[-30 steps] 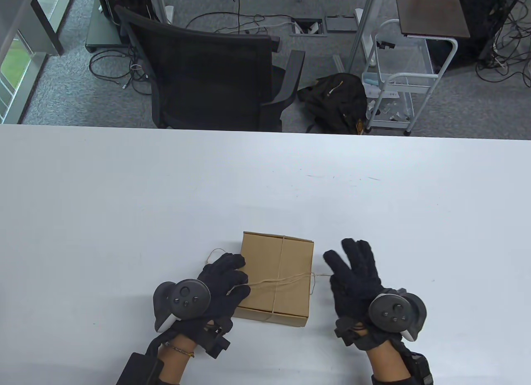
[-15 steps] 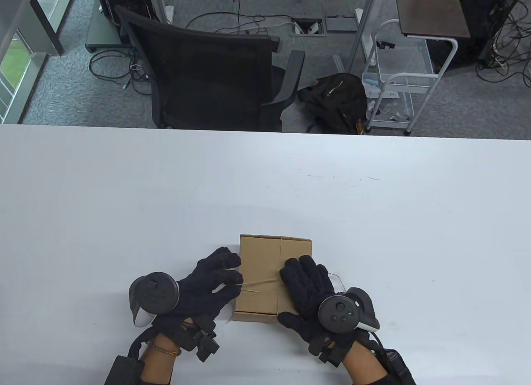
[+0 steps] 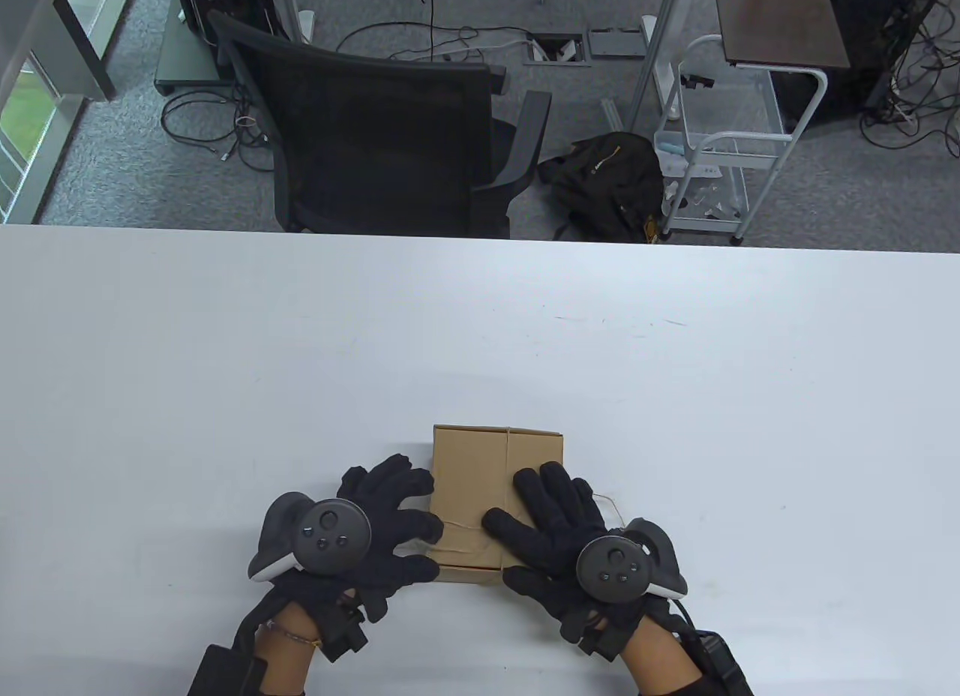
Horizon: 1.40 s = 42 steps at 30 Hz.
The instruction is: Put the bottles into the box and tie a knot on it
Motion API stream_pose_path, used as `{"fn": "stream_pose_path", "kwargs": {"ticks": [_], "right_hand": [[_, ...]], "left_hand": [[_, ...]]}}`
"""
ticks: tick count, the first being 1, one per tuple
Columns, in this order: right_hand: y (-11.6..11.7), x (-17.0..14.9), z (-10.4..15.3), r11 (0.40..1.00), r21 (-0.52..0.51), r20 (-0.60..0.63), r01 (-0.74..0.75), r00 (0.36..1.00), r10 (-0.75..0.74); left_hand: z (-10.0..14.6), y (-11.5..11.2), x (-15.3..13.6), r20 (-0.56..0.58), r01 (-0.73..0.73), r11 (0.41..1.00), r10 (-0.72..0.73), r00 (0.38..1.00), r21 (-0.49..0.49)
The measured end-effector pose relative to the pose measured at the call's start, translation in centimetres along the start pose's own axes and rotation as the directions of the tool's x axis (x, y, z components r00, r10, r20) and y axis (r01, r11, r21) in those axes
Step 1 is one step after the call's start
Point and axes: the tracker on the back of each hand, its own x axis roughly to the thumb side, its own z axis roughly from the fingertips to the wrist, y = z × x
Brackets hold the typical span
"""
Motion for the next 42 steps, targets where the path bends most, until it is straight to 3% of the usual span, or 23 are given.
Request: {"fn": "stream_pose_path", "kwargs": {"ticks": [3, 6, 7, 8, 12, 17, 21, 23, 28, 34, 37, 42], "right_hand": [[-0.1, 0.0, 0.0, 1.0, 0.008, 0.002, 0.005, 1.0, -0.005], [-0.1, 0.0, 0.0, 1.0, 0.013, 0.006, -0.001, 1.0, 0.001], [-0.1, 0.0, 0.0, 1.0, 0.014, 0.009, -0.003, 1.0, 0.003], [-0.1, -0.1, 0.0, 1.0, 0.016, 0.011, -0.002, 1.0, 0.002], [-0.3, -0.1, 0.0, 0.999, 0.032, 0.032, -0.013, 0.999, 0.012], [-0.3, -0.2, 0.0, 0.999, 0.044, 0.048, -0.008, 0.999, 0.005], [-0.4, -0.1, 0.1, 0.998, 0.056, 0.059, -0.015, 0.998, 0.012], [-0.3, -0.1, 0.1, 0.999, 0.048, 0.056, -0.022, 0.998, 0.019], [-0.6, 0.6, 0.3, 0.999, 0.002, 0.103, 0.038, 0.994, -0.038], [0.0, 1.5, 0.4, 0.998, 0.064, 0.152, -0.021, 0.988, 0.011], [-0.1, 1.6, 0.3, 0.998, 0.051, 0.15, -0.047, 0.988, 0.039], [-0.3, 2.2, 0.1, 0.989, 0.022, 0.148, -0.148, 0.979, 0.143]], "left_hand": [[0.5, 0.9, -1.7, -0.036, -0.103, 0.991, 0.106, 0.994, 0.085], [1.2, 1.4, -3.4, -0.106, -0.186, 0.943, 0.223, 0.969, 0.277], [1.5, 1.4, -3.3, -0.129, -0.179, 0.913, 0.241, 0.962, 0.367], [1.5, 1.5, -3.1, -0.151, -0.151, 0.906, 0.226, 0.962, 0.395], [1.1, 0.9, -0.5, -0.136, 0.029, 0.927, 0.024, 0.99, 0.373], [-0.4, -1.7, 2.2, -0.038, 0.055, 0.964, -0.047, 0.998, 0.259], [-1.1, -3.1, 3.1, -0.07, 0.211, 0.959, -0.201, 0.977, 0.192], [-1.2, -3.3, 3.2, -0.05, 0.103, 0.976, -0.095, 0.994, 0.192], [-1.4, -3.5, 4.1, -0.054, 0.175, 0.969, -0.168, 0.984, 0.174], [-1.6, -4.4, 4.7, -0.044, 0.265, 0.955, -0.262, 0.964, 0.13], [-1.3, -4.4, 4.7, -0.03, 0.27, 0.948, -0.269, 0.963, 0.166], [-1.0, -3.5, 4.3, 0.001, 0.121, 0.97, -0.124, 0.992, 0.21]]}}
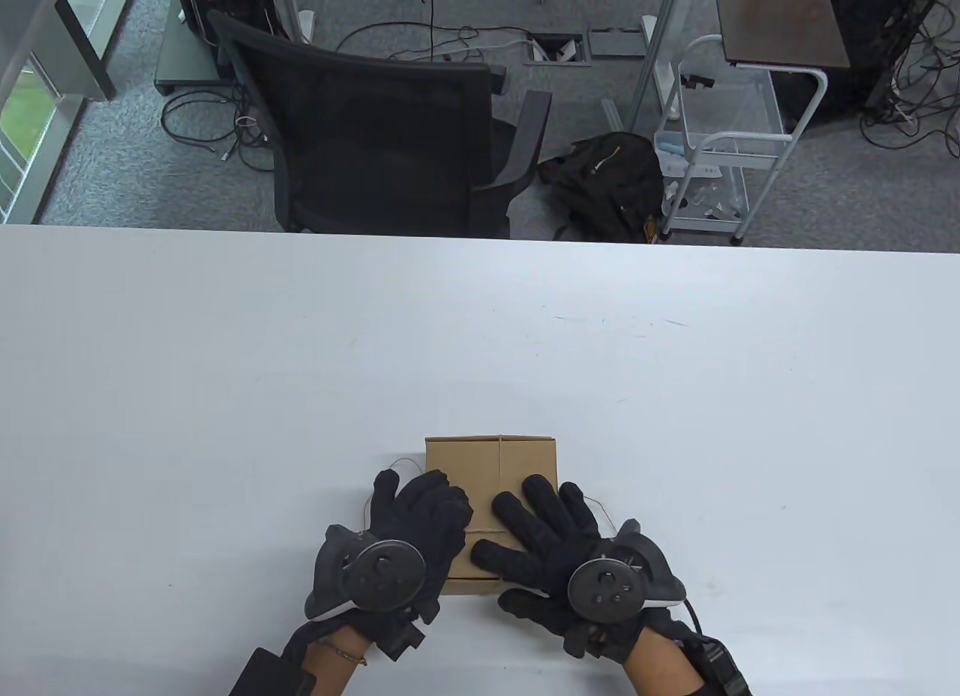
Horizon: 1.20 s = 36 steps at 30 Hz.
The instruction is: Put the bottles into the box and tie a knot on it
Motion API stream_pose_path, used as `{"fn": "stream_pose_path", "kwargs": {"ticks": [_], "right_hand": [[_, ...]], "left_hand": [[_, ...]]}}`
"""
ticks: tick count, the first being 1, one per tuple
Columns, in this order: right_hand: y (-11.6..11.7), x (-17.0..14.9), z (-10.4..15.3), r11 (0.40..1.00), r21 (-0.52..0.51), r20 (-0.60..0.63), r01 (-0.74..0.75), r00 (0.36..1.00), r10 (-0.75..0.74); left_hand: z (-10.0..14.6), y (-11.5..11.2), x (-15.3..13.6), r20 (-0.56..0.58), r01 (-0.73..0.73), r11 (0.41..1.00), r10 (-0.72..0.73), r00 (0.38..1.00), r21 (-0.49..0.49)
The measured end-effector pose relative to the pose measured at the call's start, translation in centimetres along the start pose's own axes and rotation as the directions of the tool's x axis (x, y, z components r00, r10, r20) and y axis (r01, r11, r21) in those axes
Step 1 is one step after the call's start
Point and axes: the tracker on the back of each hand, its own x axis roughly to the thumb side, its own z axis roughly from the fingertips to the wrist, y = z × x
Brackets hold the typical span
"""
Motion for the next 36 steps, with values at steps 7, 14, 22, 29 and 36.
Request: {"fn": "stream_pose_path", "kwargs": {"ticks": [7, 14, 22, 29, 36], "right_hand": [[-0.1, 0.2, -0.4, 0.997, -0.051, -0.046, -0.054, 0.998, 0.052], [0.0, 0.5, -0.6, 0.989, -0.072, -0.081, -0.125, 0.99, 0.119], [0.0, -0.1, 0.1, 0.989, -0.146, -0.041, -0.003, 0.999, -0.003], [0.0, -0.3, 0.2, 0.983, -0.175, -0.032, 0.06, 0.997, -0.067], [1.0, -0.4, -0.1, 0.999, -0.01, -0.101, 0.039, 0.994, -0.04]], "left_hand": [[-0.1, 0.1, -0.9, -0.003, -0.129, 0.988, 0.129, 0.992, 0.081], [-0.1, 0.3, -1.2, 0.046, -0.197, 0.98, 0.196, 0.979, 0.017], [0.0, -0.2, -0.7, 0.057, -0.035, 0.999, 0.036, 0.998, -0.017], [0.1, -0.8, -0.8, 0.057, -0.024, 0.998, 0.028, 0.998, -0.057], [0.0, -0.4, -1.1, 0.044, -0.072, 0.996, 0.074, 0.996, -0.053]]}}
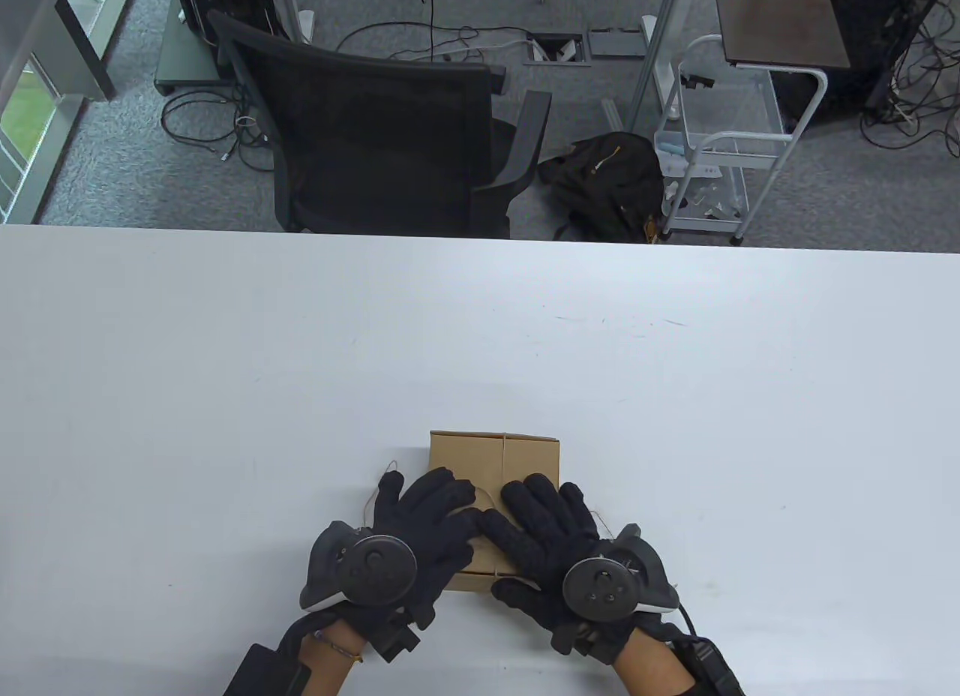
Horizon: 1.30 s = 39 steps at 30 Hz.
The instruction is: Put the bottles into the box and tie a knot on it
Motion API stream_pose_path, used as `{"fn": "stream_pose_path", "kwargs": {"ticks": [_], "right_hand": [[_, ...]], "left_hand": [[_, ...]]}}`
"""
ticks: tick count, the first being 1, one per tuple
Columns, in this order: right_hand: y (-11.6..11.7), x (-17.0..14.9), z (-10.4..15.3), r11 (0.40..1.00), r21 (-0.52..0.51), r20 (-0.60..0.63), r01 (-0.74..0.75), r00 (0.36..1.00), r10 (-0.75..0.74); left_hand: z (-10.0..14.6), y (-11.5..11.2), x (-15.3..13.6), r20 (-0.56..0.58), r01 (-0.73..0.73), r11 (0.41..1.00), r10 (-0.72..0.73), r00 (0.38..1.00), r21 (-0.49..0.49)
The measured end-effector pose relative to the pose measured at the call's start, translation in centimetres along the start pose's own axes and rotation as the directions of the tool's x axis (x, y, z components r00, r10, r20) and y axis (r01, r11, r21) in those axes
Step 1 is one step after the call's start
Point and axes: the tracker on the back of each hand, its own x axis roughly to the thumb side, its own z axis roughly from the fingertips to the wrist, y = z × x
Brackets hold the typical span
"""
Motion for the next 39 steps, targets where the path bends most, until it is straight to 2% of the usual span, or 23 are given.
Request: {"fn": "stream_pose_path", "kwargs": {"ticks": [1, 4, 7, 11, 13, 16, 17, 21, 25, 29, 32, 35, 39], "right_hand": [[0.0, 0.0, 0.0, 1.0, -0.004, -0.002, -0.009, 1.0, 0.009], [-0.1, -0.1, 0.1, 1.0, 0.006, 0.002, -0.014, 1.0, 0.014], [-0.1, -0.1, 0.1, 1.0, 0.007, -0.004, -0.01, 1.0, 0.01], [-0.2, 0.2, -0.1, 0.999, 0.004, 0.007, -0.039, 0.999, 0.038], [-0.2, 0.3, -0.1, 0.999, 0.004, 0.005, -0.052, 0.999, 0.052], [-0.3, 0.2, -0.1, 0.998, -0.008, 0.004, -0.065, 0.998, 0.065], [-0.3, 0.2, -0.1, 0.998, -0.012, 0.007, -0.054, 0.999, 0.054], [-0.3, 0.2, -0.1, 0.998, -0.013, 0.0, -0.056, 0.998, 0.056], [-0.5, 0.2, 0.0, 0.999, -0.013, -0.007, -0.051, 0.999, 0.051], [-0.8, 0.3, 0.0, 0.996, -0.021, -0.009, -0.087, 0.996, 0.087], [-0.9, 0.2, 0.1, 0.996, -0.019, -0.015, -0.089, 0.996, 0.089], [-1.1, 0.0, 0.1, 0.996, -0.018, -0.018, -0.085, 0.996, 0.084], [-1.1, -0.1, 0.1, 0.997, -0.018, -0.019, -0.071, 0.997, 0.071]], "left_hand": [[0.1, 0.5, -0.3, -0.006, -0.046, 0.999, 0.046, 0.999, 0.02], [0.8, 2.6, -1.4, -0.023, -0.184, 0.959, 0.193, 0.981, 0.215], [1.3, 3.8, -2.3, -0.08, -0.186, 0.942, 0.216, 0.973, 0.28], [0.9, 3.1, -2.2, -0.183, -0.054, 0.974, 0.096, 0.978, 0.222], [0.2, 2.1, -1.6, -0.22, 0.027, 0.991, 0.003, 0.975, 0.134], [-0.6, 0.8, -0.5, -0.232, 0.175, 0.983, -0.159, 0.96, 0.05], [-0.7, 0.8, -0.2, -0.216, 0.182, 0.981, -0.164, 0.963, 0.067], [-0.8, 0.5, 0.6, -0.153, 0.151, 0.987, -0.142, 0.978, 0.053], [-0.4, 2.2, 0.4, -0.1, -0.114, 0.986, 0.127, 0.987, 0.121], [-0.1, 3.6, -1.0, -0.042, -0.436, 0.89, 0.445, 0.895, 0.137], [0.5, 4.8, -3.3, -0.043, -0.673, 0.725, 0.684, 0.728, 0.147], [1.3, 5.9, -5.8, -0.061, -0.752, 0.627, 0.775, 0.629, 0.203], [3.0, 7.0, -9.7, -0.054, -0.818, 0.458, 0.881, 0.471, 0.349]]}}
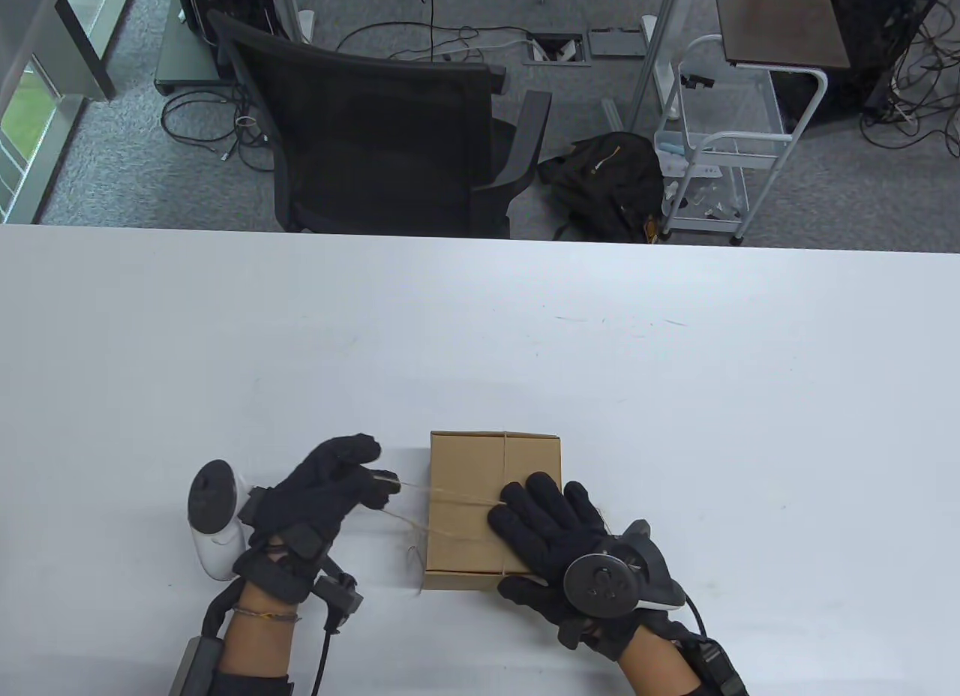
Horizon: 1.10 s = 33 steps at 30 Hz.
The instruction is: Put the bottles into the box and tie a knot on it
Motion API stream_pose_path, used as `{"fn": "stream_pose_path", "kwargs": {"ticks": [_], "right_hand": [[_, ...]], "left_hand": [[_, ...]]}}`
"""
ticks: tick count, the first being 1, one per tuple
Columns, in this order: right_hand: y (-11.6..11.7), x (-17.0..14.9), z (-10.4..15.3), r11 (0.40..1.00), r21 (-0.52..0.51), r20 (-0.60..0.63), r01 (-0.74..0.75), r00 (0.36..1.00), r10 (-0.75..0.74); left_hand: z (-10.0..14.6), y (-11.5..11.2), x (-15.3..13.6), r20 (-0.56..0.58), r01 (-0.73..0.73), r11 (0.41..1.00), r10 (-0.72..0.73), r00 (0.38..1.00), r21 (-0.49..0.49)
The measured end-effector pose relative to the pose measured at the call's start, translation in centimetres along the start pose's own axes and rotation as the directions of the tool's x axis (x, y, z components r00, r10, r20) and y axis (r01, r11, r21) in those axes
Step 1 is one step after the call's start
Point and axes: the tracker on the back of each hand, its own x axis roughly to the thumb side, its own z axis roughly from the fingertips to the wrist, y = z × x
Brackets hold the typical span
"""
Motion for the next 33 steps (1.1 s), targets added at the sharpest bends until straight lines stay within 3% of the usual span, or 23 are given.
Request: {"fn": "stream_pose_path", "kwargs": {"ticks": [2, 5, 10, 12, 14, 16, 17, 18, 19, 20, 22, 23, 24, 26, 28, 31, 33], "right_hand": [[0.0, 0.1, 0.0, 1.0, 0.001, 0.001, -0.003, 1.0, 0.003], [0.0, 0.1, 0.1, 1.0, 0.002, 0.0, -0.004, 1.0, 0.004], [0.1, 0.1, 0.1, 1.0, 0.002, -0.001, 0.001, 1.0, -0.001], [0.1, 0.1, 0.1, 1.0, 0.004, -0.003, 0.004, 1.0, -0.004], [0.1, 0.1, 0.1, 1.0, 0.003, -0.001, 0.006, 1.0, -0.006], [0.1, 0.1, 0.1, 1.0, 0.0, -0.001, 0.017, 1.0, -0.017], [0.1, 0.2, 0.1, 1.0, 0.0, -0.003, 0.023, 1.0, -0.023], [0.2, 0.2, 0.1, 1.0, 0.003, -0.005, 0.021, 1.0, -0.021], [0.1, 0.2, 0.2, 1.0, 0.001, -0.003, 0.013, 1.0, -0.013], [0.1, 0.2, 0.2, 1.0, 0.0, -0.002, 0.014, 1.0, -0.014], [0.2, 0.1, 0.2, 1.0, -0.004, 0.001, 0.024, 1.0, -0.024], [0.2, 0.1, 0.2, 0.999, -0.012, 0.005, 0.032, 0.999, -0.031], [0.2, 0.0, 0.2, 0.999, -0.014, 0.006, 0.039, 0.999, -0.039], [0.2, 0.1, 0.3, 0.999, -0.013, 0.008, 0.037, 0.999, -0.036], [0.3, 0.1, 0.2, 0.999, -0.019, 0.012, 0.035, 0.999, -0.035], [0.2, 0.0, 0.2, 0.997, -0.043, 0.02, 0.07, 0.997, -0.069], [0.1, -0.1, 0.3, 0.996, -0.039, 0.017, 0.077, 0.997, -0.076]], "left_hand": [[0.2, 1.8, -0.7, -0.025, -0.078, 0.995, 0.08, 0.996, 0.057], [1.0, 4.8, -2.6, -0.06, -0.192, 0.955, 0.21, 0.976, 0.227], [1.9, 7.3, -3.9, -0.002, -0.336, 0.87, 0.36, 0.933, 0.36], [2.4, 7.8, -3.8, -0.011, -0.299, 0.858, 0.334, 0.943, 0.417], [2.6, 8.6, -3.2, -0.035, -0.169, 0.857, 0.212, 0.977, 0.487], [2.5, 8.2, -2.8, -0.228, 0.113, 0.889, -0.01, 0.974, 0.444], [2.1, 7.6, -2.4, -0.366, 0.349, 0.858, -0.208, 0.907, 0.378], [1.8, 6.8, -2.0, -0.485, 0.577, 0.77, -0.409, 0.773, 0.271], [1.3, 5.8, -1.7, -0.527, 0.738, 0.655, -0.575, 0.626, 0.162], [0.7, 4.4, -1.3, -0.542, 0.89, 0.454, -0.738, 0.402, 0.042], [0.0, 2.1, -0.9, -0.502, 0.973, 0.229, -0.844, 0.189, -0.02], [-0.3, 1.2, -0.9, -0.46, 0.981, 0.194, -0.871, 0.172, 0.0], [-0.6, -0.2, -0.8, -0.371, 0.978, 0.205, -0.906, 0.203, 0.034], [-0.9, -1.9, -0.7, -0.248, 0.953, 0.293, -0.92, 0.303, 0.077], [-0.9, -3.8, -0.9, -0.136, 0.884, 0.467, -0.874, 0.466, 0.027], [-1.0, -6.1, -1.5, -0.002, 0.788, 0.614, -0.789, 0.615, -0.047], [-1.1, -7.7, -1.8, 0.023, 0.78, 0.617, -0.783, 0.622, -0.109]]}}
